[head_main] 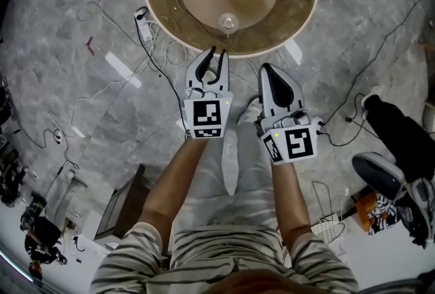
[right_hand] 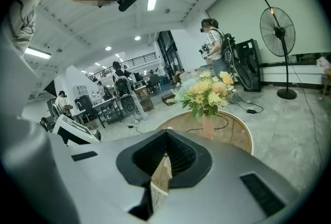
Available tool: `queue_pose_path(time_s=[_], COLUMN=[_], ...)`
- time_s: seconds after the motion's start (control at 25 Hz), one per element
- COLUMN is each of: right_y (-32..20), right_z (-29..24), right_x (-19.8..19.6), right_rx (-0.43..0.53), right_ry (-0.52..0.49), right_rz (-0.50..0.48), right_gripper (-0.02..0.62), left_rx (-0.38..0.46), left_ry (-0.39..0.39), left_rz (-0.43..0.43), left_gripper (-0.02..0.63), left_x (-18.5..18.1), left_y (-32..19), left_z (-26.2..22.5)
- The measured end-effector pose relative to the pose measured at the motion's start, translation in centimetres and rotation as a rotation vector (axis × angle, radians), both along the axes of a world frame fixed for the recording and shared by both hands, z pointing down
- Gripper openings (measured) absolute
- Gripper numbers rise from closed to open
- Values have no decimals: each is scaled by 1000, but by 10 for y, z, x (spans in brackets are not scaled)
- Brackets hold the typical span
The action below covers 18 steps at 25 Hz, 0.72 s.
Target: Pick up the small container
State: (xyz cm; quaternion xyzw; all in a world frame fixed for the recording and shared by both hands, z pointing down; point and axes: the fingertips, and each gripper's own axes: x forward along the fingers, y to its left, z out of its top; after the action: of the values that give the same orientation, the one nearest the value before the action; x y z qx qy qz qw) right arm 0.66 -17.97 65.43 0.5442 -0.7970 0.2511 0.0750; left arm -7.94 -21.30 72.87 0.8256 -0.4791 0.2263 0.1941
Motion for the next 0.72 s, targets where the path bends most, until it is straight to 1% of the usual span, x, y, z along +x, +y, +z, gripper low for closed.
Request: queue_pose_path(time_s=[0.2,0.44,0.6,0.72], right_y=[1,3,4,3], right_z=[16,32,42,49], right_x=[11,20,22,23], right_rx=[-12,-22,-29,-38], right_ry=[-8,-17,-22,-22], right_rz=[15,32,36,33], right_gripper=[11,11,11,11], left_rx=[-33,-57,-67,-68], left_ry=[-27,-64,-88,-108], left_rz=[29,45,66,70], left_gripper=[199,291,310,354], left_x=[14,22,29,32], left_y=[-10,-23,-28,-34], left_z=[41,80,103,119])
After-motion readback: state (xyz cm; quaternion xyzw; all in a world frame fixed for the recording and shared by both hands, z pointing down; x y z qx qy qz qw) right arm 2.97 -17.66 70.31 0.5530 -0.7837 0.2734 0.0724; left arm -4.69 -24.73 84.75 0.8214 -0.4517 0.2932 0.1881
